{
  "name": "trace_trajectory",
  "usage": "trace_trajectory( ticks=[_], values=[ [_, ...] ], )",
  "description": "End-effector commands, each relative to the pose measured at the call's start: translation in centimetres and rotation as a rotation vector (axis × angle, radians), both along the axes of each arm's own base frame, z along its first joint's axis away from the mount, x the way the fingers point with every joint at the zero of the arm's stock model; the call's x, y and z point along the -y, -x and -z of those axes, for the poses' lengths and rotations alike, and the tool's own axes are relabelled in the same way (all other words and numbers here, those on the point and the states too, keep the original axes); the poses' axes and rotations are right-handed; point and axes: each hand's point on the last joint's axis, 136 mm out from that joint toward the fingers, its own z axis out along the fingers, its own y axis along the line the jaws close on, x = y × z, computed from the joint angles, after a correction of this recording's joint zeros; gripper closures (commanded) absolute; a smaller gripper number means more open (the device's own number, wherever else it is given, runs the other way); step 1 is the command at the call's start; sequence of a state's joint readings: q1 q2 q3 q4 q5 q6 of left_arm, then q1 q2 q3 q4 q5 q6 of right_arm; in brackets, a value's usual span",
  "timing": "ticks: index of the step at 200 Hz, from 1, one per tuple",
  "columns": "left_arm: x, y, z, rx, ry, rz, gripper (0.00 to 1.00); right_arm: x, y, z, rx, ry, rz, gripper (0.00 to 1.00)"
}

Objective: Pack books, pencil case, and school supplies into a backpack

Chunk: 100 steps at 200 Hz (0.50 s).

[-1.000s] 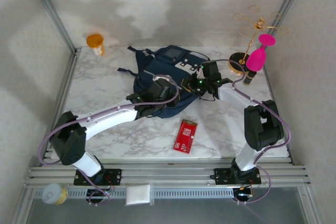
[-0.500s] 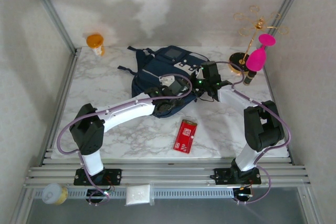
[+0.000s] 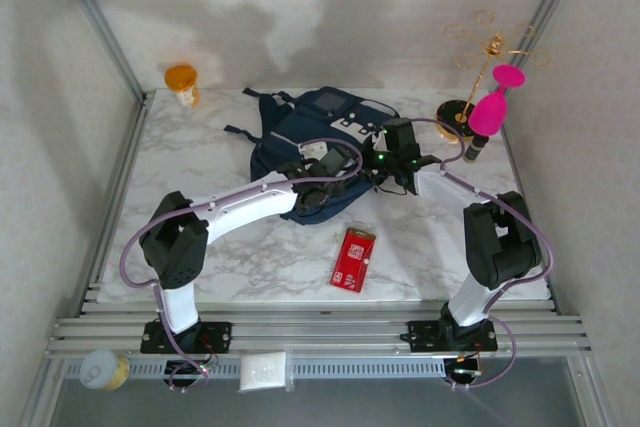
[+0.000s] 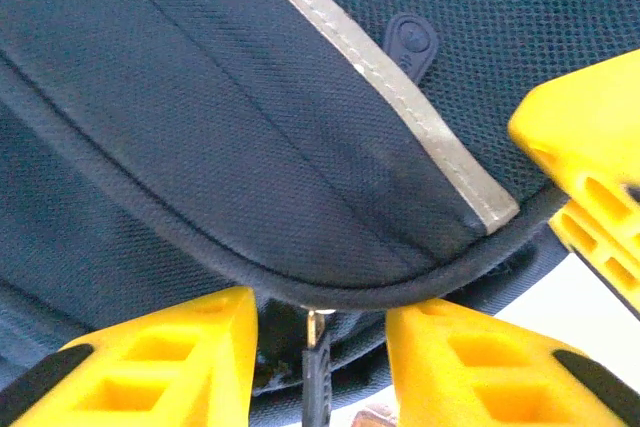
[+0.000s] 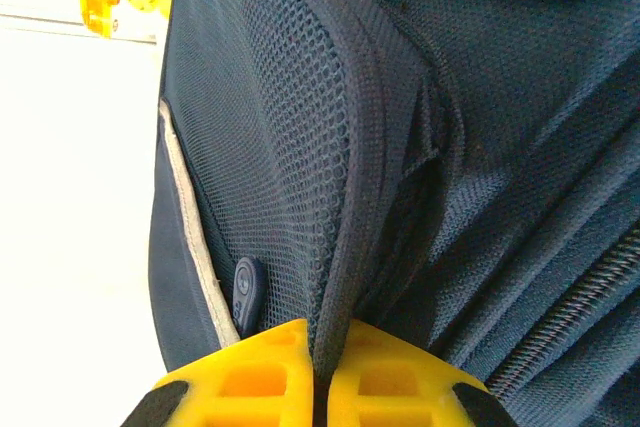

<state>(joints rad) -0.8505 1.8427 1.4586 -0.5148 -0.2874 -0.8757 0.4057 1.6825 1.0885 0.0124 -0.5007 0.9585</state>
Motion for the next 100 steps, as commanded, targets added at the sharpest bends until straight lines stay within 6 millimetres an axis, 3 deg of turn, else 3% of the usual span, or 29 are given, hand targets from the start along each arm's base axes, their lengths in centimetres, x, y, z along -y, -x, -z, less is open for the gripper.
trace_trajectory(
  ticks=[1, 45, 100],
  values=[
    [1.5, -1.3, -0.4, 0.035, 0.084, 0.016, 0.66, -1.9, 0.6, -2.7, 0.072, -0.083, -0.073, 0.99],
    [0.4, -2.3, 0.9, 0.03, 0.01, -0.027, 0.73, -2.1, 0.2, -3.3, 0.083, -0.097, -0.069, 0.99],
    [-0.2, -2.9, -0.3, 0.073, 0.002, -0.018, 0.99, -2.9, -0.7, -3.3, 0.095, -0.093, -0.074, 1.0]
  ],
)
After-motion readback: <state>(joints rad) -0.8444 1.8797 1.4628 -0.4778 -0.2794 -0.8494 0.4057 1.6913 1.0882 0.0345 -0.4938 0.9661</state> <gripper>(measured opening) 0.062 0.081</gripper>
